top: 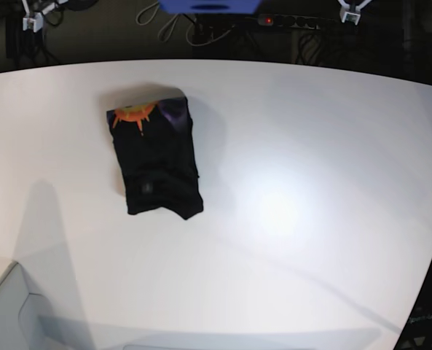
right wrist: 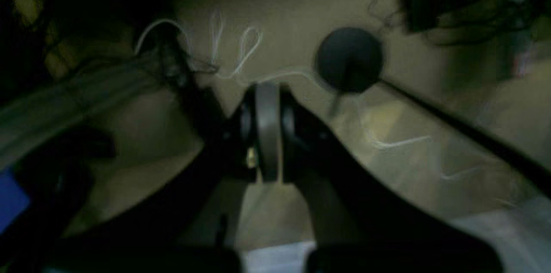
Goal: Layout the t-shirt on the table in an organized manner, then fold the t-shirt properly
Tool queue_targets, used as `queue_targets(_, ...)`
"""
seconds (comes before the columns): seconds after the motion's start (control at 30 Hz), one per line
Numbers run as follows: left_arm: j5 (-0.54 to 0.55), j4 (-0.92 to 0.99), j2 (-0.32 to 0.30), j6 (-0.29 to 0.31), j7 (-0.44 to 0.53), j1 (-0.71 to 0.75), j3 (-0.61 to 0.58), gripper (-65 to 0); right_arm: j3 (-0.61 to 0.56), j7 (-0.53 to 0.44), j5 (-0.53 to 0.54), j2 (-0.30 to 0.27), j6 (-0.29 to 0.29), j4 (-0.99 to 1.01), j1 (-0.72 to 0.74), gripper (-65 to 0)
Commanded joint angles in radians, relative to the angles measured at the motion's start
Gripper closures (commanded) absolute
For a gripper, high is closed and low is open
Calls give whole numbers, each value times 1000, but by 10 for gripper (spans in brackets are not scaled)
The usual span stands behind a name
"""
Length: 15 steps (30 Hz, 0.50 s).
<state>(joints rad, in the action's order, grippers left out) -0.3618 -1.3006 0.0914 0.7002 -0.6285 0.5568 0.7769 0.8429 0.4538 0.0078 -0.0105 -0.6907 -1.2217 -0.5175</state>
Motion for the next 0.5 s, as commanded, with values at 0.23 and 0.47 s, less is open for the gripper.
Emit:
queue_targets(0.23,4,632,-107,-2,356,-145,-27,-1,-196,-278,5,-69,-7,322,-7,0)
queue_targets(0.47,13,1065,-170,-277,658,-264,-257,-1,-347,-488,5,-82,104,526,-5,0)
